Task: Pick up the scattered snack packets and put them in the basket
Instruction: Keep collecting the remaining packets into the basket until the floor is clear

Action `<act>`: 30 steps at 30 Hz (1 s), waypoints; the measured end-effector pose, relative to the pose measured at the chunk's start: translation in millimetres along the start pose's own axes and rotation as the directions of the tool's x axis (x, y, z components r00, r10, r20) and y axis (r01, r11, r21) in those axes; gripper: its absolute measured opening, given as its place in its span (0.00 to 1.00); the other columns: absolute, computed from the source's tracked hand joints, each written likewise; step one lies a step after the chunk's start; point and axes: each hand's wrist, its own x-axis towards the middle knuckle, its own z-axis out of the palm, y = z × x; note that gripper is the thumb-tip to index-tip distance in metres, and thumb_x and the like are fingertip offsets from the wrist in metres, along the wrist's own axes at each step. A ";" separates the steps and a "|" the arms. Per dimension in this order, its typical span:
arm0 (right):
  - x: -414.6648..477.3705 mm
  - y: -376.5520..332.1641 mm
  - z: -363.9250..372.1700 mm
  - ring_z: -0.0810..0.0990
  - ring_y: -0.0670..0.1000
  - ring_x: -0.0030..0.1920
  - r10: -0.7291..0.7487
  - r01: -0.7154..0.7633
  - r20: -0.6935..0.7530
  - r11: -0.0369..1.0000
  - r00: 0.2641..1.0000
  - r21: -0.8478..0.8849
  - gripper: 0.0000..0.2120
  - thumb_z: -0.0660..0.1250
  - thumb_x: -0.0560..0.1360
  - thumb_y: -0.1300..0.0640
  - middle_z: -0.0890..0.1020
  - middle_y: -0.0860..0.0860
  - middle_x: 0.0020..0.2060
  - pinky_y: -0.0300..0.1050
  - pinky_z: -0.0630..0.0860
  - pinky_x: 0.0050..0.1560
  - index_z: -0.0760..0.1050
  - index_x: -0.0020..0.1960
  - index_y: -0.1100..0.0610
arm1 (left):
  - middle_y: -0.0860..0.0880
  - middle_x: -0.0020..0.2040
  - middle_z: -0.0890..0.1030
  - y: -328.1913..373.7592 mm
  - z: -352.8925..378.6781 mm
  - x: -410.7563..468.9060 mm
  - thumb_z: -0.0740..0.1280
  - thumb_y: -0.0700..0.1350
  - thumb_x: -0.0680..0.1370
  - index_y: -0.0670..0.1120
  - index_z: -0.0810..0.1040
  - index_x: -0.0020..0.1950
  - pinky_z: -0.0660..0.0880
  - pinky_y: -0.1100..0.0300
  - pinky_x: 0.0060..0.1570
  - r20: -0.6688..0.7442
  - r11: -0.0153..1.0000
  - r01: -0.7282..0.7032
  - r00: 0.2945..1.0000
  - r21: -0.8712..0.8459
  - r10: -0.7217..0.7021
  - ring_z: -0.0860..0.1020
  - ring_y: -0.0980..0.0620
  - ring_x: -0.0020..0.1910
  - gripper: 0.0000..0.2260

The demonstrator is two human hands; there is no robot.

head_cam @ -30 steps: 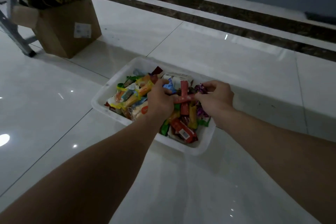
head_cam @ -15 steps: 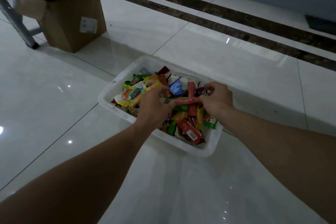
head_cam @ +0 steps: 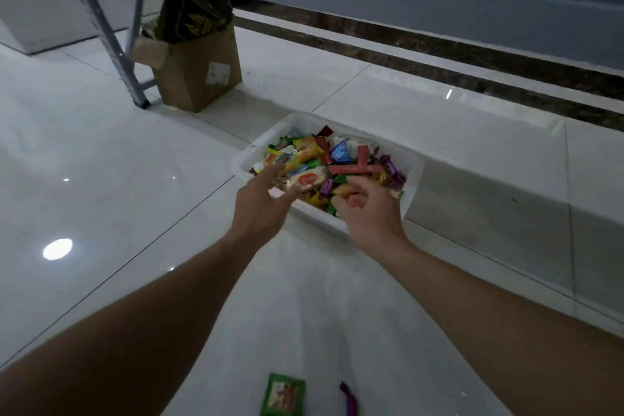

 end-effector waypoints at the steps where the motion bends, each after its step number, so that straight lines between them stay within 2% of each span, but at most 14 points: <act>1: -10.4 0.1 3.4 0.78 0.47 0.55 0.000 0.000 -0.001 1.000 1.000 0.009 0.22 0.70 0.74 0.51 0.78 0.48 0.58 0.46 0.76 0.57 0.73 0.66 0.52 | 0.54 0.62 0.77 -4.9 -8.0 -10.2 0.71 0.51 0.75 0.51 0.74 0.67 0.73 0.57 0.57 -0.025 1.000 0.019 1.000 0.021 -0.018 0.75 0.54 0.58 0.21; 6: -59.5 0.2 31.5 0.76 0.51 0.62 0.057 -0.053 0.108 0.998 0.992 -0.040 0.24 0.68 0.74 0.47 0.77 0.50 0.63 0.50 0.73 0.62 0.72 0.68 0.53 | 0.53 0.65 0.76 -37.1 -35.8 -74.8 0.70 0.52 0.75 0.52 0.73 0.68 0.72 0.57 0.57 -0.106 0.986 0.158 0.983 0.047 -0.152 0.75 0.53 0.60 0.21; 10: -103.1 8.7 59.8 0.70 0.53 0.69 0.129 -0.104 0.257 0.989 0.958 -0.108 0.31 0.62 0.75 0.37 0.71 0.50 0.70 0.51 0.70 0.66 0.65 0.73 0.51 | 0.50 0.69 0.73 -63.7 -44.4 -130.1 0.68 0.55 0.76 0.54 0.70 0.70 0.70 0.55 0.61 -0.156 0.951 0.309 0.939 -0.008 -0.306 0.73 0.50 0.65 0.24; 13: -128.9 5.9 72.3 0.68 0.55 0.70 0.134 -0.094 0.359 0.988 0.924 -0.126 0.33 0.60 0.76 0.36 0.68 0.52 0.72 0.51 0.68 0.67 0.61 0.75 0.50 | 0.49 0.70 0.71 -80.8 -57.7 -164.4 0.66 0.57 0.76 0.55 0.68 0.72 0.69 0.53 0.64 -0.166 0.930 0.367 0.916 -0.017 -0.365 0.72 0.48 0.67 0.25; 19: -157.0 11.8 73.4 0.65 0.54 0.72 0.025 0.072 0.498 0.982 0.867 -0.174 0.33 0.60 0.77 0.37 0.66 0.52 0.73 0.50 0.65 0.69 0.58 0.76 0.50 | 0.48 0.69 0.73 -116.7 -83.3 -205.2 0.66 0.56 0.77 0.54 0.70 0.70 0.71 0.50 0.64 -0.241 0.884 0.467 0.856 -0.025 -0.458 0.73 0.47 0.66 0.22; 26: -168.9 51.0 74.4 0.64 0.53 0.72 0.075 0.172 0.583 0.918 0.809 -0.358 0.35 0.64 0.74 0.37 0.63 0.50 0.74 0.48 0.65 0.69 0.57 0.76 0.48 | 0.47 0.69 0.73 -153.2 -87.6 -239.7 0.67 0.54 0.77 0.52 0.70 0.70 0.68 0.50 0.67 -0.238 0.849 0.525 0.833 0.054 -0.500 0.71 0.46 0.67 0.22; 30: -182.0 61.5 90.9 0.59 0.52 0.74 0.102 0.327 0.709 0.835 0.698 -0.442 0.40 0.69 0.72 0.39 0.58 0.50 0.76 0.49 0.63 0.70 0.54 0.77 0.46 | 0.47 0.69 0.72 -165.3 -99.0 -248.3 0.67 0.55 0.77 0.53 0.69 0.71 0.67 0.49 0.67 -0.215 0.844 0.520 0.847 0.134 -0.487 0.71 0.46 0.67 0.23</act>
